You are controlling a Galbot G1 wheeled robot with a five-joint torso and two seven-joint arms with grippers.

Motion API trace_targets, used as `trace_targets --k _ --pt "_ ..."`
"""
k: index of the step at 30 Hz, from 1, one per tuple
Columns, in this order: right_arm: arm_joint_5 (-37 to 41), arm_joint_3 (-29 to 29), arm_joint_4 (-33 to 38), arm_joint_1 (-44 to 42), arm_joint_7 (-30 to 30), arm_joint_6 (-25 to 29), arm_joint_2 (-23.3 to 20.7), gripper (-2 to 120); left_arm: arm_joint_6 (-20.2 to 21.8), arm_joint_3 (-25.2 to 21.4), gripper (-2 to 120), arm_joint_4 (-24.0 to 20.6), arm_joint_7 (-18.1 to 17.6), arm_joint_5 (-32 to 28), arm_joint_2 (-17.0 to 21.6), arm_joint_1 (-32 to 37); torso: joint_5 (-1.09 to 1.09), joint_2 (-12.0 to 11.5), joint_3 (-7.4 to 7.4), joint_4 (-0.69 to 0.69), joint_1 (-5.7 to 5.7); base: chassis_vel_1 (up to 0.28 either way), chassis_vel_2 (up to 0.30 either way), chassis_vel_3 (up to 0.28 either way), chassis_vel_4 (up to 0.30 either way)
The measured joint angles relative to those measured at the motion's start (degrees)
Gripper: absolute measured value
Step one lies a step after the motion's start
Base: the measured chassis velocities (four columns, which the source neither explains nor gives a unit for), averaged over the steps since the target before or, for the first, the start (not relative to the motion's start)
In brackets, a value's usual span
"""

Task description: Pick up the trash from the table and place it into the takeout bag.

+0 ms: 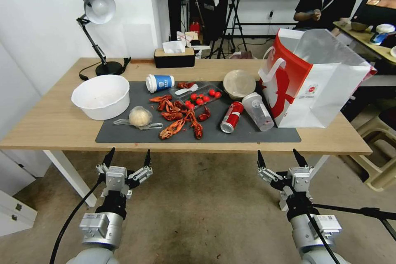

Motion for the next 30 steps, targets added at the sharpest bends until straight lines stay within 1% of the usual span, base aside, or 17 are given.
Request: trace_targets --k 18,19,20,21,22,23,25,26,27,29,30 --pt "0.0 0.0 0.1 0.0 0.0 -0.2 0.0 100 0.2 0.0 100 0.0 -0.1 -0.3 0.2 -0.1 0.0 0.0 0.0 0.0 0.0 0.0 0.0 0.0 0.0" --pt "0.1 0.1 0.2 0.0 -0.1 -0.4 0.0 100 0.5 0.1 100 -0.1 -0.1 -0.5 0.3 -0.1 0.0 0.0 0.0 0.01 0.0 0.0 0.0 0.0 0.0" --pt "0.7 0.5 0.7 -0.1 -0.5 -1.9 -0.2 100 2.3 0.5 100 -0.4 -0.7 -2.0 1.1 -0.6 0.0 0.0 0.0 0.01 0.0 0.0 0.0 0.0 0.0" --pt "0.7 0.5 0.7 -0.1 -0.5 -1.9 -0.2 100 2.3 0.5 100 -0.4 -0.7 -2.0 1.1 -0.6 0.0 0.0 0.0 0.01 0.0 0.0 0.0 0.0 0.0" --pt "0.8 0.7 0.9 -0.1 -0.6 -2.1 -0.3 100 2.2 0.5 100 -0.5 -0.7 -1.9 1.2 -0.6 -0.02 0.0 0.0 -0.03 0.0 0.0 0.0 0.0 0.0" --pt "0.9 0.7 1.0 -0.1 -0.7 -2.4 -0.3 100 2.5 0.6 100 -0.5 -0.8 -2.2 1.4 -0.7 0.02 0.0 0.0 0.02 0.0 0.0 0.0 0.0 0.0" --pt "1.7 1.4 1.9 -0.3 -1.3 -4.8 -0.6 100 4.6 1.0 100 -0.8 -1.3 -3.8 2.3 -1.3 0.0 0.0 0.0 0.02 0.0 0.0 0.0 0.0 0.0" --pt "1.7 1.4 1.9 -0.3 -1.3 -4.8 -0.6 100 4.6 1.0 100 -0.8 -1.3 -3.8 2.3 -1.3 0.0 0.0 0.0 0.02 0.0 0.0 0.0 0.0 0.0" --pt "2.3 1.9 2.5 -0.4 -1.8 -6.2 -0.8 100 5.9 1.4 100 -1.1 -1.7 -4.9 3.1 -1.7 -0.04 0.0 0.0 -0.03 0.0 0.0 0.0 0.0 0.0" --pt "2.3 1.9 2.5 -0.4 -1.8 -6.2 -0.8 100 5.9 1.4 100 -1.1 -1.8 -4.9 3.1 -1.8 0.0 0.0 0.0 -0.04 0.0 0.0 0.0 0.0 0.0" --pt "2.4 2.0 2.6 -0.4 -2.0 -6.7 -0.8 100 6.3 1.5 100 -1.1 -1.9 -5.3 3.3 -1.8 0.02 0.0 0.0 0.01 0.0 0.0 0.0 0.0 0.0"
